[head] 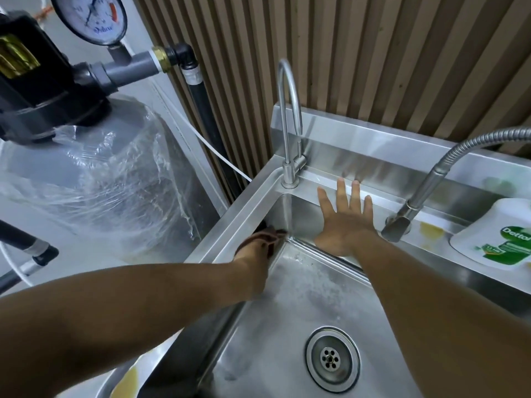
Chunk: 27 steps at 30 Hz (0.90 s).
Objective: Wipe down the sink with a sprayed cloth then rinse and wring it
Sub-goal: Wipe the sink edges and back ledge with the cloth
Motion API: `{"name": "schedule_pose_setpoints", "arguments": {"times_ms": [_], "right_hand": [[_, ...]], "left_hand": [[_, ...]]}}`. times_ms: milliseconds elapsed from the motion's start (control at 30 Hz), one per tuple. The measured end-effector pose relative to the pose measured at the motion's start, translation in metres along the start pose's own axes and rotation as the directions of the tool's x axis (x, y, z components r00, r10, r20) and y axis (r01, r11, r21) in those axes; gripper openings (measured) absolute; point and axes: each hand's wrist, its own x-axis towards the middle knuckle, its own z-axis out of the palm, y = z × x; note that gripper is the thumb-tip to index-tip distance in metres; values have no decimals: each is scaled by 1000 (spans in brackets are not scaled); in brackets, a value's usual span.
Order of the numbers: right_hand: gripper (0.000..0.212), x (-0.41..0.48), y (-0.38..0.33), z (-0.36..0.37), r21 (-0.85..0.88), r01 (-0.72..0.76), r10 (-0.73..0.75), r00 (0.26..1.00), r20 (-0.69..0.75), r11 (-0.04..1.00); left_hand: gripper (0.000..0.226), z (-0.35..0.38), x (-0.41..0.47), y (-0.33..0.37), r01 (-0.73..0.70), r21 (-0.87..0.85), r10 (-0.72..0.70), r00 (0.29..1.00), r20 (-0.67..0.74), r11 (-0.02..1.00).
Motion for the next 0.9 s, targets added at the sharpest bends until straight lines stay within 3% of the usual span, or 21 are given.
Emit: {"name": "schedule_pose_setpoints", "arguments": {"times_ms": [33,67,133,300,433,533,667,900], "right_hand": [[101,0,0,0,0,1,-1,1000,-2,1000],[101,0,0,1,-2,0,0,1000,-6,1000],[102,1,1,1,-7,0,0,1000,-14,1000],[102,1,0,2,-14,-8,8,1000,-28,1000],[102,2,-1,1,-15,-10,10,1000,-24,1000],[101,1,-1,1,-21,-13,12,1000,-22,1000],[100,1,-2,1,-14,-24,24,1000,-7,1000],[101,1,-2,0,-33,-22,21,1000,-7,999]], "left_hand": [[68,-5,4,7,-12,-130,-12,983,-183,991],[58,-9,-7,13,-41,-359,-37,978,-206,932],[60,-14,-35,-12,-178,-592,87,980,-179,786],[68,9,-75,-26,-137,-883,-134,967,-218,449],[74,11,-75,-15,-106,-971,-309,935,-171,216],[77,7,-62,-20,-55,-997,-342,937,-72,60],[82,-2,-18,-48,-26,-999,-387,922,-16,-23],[73,2,22,-75,-75,-996,-347,936,-54,-45]]}}
